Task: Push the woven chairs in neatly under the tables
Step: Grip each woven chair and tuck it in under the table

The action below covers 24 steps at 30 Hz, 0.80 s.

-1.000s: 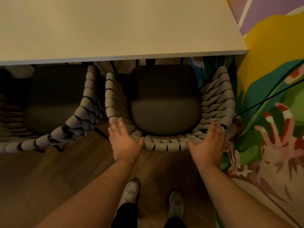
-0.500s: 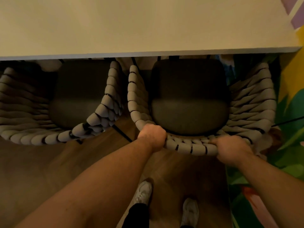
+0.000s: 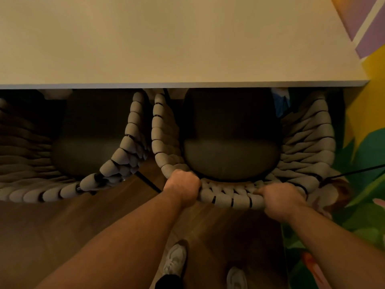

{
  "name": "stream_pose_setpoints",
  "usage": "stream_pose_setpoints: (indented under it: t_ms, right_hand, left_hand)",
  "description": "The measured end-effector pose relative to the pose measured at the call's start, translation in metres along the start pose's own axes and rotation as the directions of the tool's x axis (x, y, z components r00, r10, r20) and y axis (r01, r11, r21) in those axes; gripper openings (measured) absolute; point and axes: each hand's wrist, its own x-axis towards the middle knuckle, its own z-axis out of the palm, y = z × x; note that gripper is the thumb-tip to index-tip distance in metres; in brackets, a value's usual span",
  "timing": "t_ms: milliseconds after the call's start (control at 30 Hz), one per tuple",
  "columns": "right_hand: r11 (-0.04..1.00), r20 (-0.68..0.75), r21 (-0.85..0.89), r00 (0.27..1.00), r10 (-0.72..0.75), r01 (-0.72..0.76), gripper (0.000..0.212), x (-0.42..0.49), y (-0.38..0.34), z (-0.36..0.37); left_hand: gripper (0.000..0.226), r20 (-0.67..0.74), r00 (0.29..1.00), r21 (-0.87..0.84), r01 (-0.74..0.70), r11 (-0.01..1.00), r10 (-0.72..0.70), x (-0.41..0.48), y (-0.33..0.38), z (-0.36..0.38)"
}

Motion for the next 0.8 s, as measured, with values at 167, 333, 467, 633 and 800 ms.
stream_pose_setpoints:
  t_ms: [167,333,467,633,800]
  right_hand:
    - [1.0,0.002,0.008,1.0,-0.007,0.007,0.051,0.005,0.0,-0.003]
    - [1.0,0.004,-0.014,1.0,-0.007,0.007,0.045,0.006,0.003,-0.002]
    - [1.0,-0.004,-0.025,1.0,0.009,-0.009,0.045,0.006,0.0,0.0]
    - [0.999,-0.003,-0.026,1.0,0.022,-0.022,0.039,0.005,-0.002,0.008]
    - [1.0,0.028,-0.02,0.999,0.021,-0.02,0.043,0.004,-0.001,0.01]
  left_hand:
    - [0.023,0.011,1.0,0.016,-0.001,1.0,0.001,0.006,-0.005,-0.001]
    - [0.027,0.025,1.0,0.01,-0.009,1.0,0.009,0.007,-0.003,-0.004]
    - [0.028,0.001,1.0,-0.012,-0.011,1.0,0.011,0.008,-0.004,0.002]
    - [0.034,0.01,0.999,-0.006,-0.043,0.999,0.043,0.008,-0.009,0.003]
    - [0.038,0.004,0.997,0.023,-0.072,0.997,0.072,0.008,-0.009,0.002]
